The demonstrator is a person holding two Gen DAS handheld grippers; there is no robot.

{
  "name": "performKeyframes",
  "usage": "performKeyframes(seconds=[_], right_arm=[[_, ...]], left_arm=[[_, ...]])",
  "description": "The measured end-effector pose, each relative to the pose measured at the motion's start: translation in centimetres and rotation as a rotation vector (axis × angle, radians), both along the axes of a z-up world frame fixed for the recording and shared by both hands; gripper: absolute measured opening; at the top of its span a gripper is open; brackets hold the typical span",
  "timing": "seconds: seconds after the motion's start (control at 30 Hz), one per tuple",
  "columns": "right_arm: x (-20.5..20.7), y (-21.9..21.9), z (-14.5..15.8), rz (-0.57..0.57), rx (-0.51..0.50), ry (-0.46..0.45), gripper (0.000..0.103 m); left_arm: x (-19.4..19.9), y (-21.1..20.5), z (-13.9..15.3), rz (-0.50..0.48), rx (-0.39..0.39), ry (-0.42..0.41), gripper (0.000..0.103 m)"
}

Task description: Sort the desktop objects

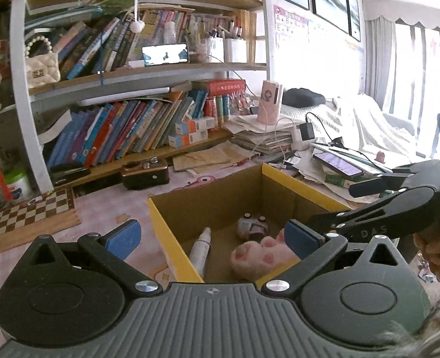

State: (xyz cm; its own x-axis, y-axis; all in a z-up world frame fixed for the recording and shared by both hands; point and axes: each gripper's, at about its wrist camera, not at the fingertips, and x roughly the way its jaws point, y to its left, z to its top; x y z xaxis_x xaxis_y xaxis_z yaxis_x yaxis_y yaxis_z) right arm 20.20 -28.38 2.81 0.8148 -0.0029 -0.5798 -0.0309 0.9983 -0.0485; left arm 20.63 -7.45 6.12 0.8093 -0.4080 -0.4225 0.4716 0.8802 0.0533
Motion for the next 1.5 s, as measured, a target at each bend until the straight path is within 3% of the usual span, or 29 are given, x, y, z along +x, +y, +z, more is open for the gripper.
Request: performKeyframes(seconds=[0.3,0.77,1.1,1.37,1.5], right_arm=[[-5.0,1.1,-0.2,-0.070,0.019,-0.080,0.084],[-13.1,6.1,-2.8,-0.137,0.093,-0.047,0.084],[-17.2,9.3,-4.5,-0.124,0.117,0.002,0.084],[-18.2,12.5,-5.4,-0.010,0.100,0.049,0.084],[-18.6,13.3,-5.2,0.024,0.090,0.047,0.084]], left_arm=[[-4.2,2.1,-0.6,0.019,-0.022,-0.008,0.103],[-11.9,6.8,-2.7,0.074,-0.024,0.045,0.103],[-15.7,10.7,-4.6,0.183,-0.021,0.126,0.103],[-16.8,12.7,-6.6,0.273,0.007,0.240,0.103],[-17.1,13.3,-6.4,0.297,-0.006,0.239,0.103]])
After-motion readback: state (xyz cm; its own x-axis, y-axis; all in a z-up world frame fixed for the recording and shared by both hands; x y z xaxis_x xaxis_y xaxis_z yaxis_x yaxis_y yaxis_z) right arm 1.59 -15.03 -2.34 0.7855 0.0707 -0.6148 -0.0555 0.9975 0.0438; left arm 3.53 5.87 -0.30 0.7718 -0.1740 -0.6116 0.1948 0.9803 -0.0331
